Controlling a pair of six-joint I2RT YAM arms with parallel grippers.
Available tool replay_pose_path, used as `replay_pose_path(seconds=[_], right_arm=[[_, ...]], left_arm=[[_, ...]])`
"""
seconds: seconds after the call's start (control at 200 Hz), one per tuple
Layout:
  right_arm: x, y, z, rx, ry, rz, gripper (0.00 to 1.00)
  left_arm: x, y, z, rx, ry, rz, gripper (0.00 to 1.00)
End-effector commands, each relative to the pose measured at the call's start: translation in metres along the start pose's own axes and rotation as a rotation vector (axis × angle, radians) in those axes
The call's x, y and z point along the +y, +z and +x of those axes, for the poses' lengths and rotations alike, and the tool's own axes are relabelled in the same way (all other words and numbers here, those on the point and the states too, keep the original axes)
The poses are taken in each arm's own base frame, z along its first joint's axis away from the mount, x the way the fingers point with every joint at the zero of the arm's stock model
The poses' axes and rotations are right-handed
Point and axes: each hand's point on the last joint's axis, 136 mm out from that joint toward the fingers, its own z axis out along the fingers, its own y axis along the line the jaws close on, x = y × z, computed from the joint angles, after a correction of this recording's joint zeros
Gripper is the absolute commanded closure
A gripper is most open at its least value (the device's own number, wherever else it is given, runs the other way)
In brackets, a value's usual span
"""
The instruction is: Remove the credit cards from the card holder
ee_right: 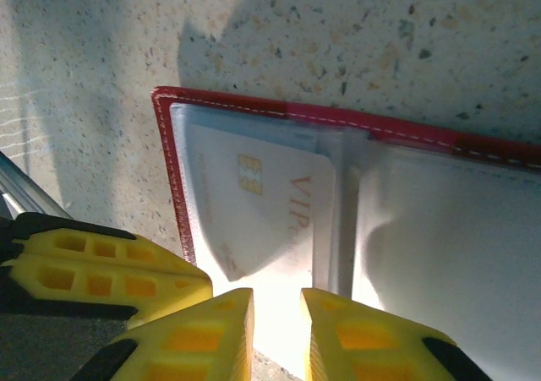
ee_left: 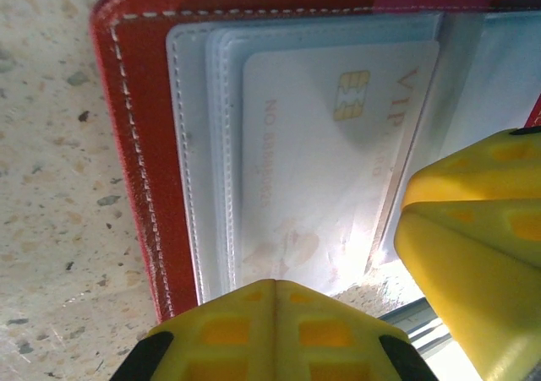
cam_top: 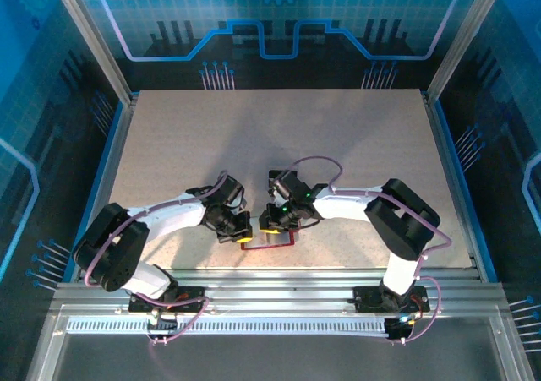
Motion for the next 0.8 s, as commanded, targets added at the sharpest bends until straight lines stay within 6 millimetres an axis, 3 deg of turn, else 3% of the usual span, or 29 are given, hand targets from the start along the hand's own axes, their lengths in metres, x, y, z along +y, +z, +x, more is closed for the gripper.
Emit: replay_pose_path(seconds=[0.0,0.285,0.795], right_arm=[[-0.012,0.008,0.008,0.035,0.031,0.020,0.79],[-0.015,0.010,0.009,0.032,0.035,0.022,0.79],[-0.019,-0.007,0.004,-0.013,-0.004,0.114,0.79]], left_arm=[[0.009,0.003,0.006,0.028,0.002,-0.023,0.98],[0.011,0.002,0.008,0.025,-0.001,-0.026,0.98],[0.013,0.002,0.008,0.024,-0.004,-0.030,0.98]])
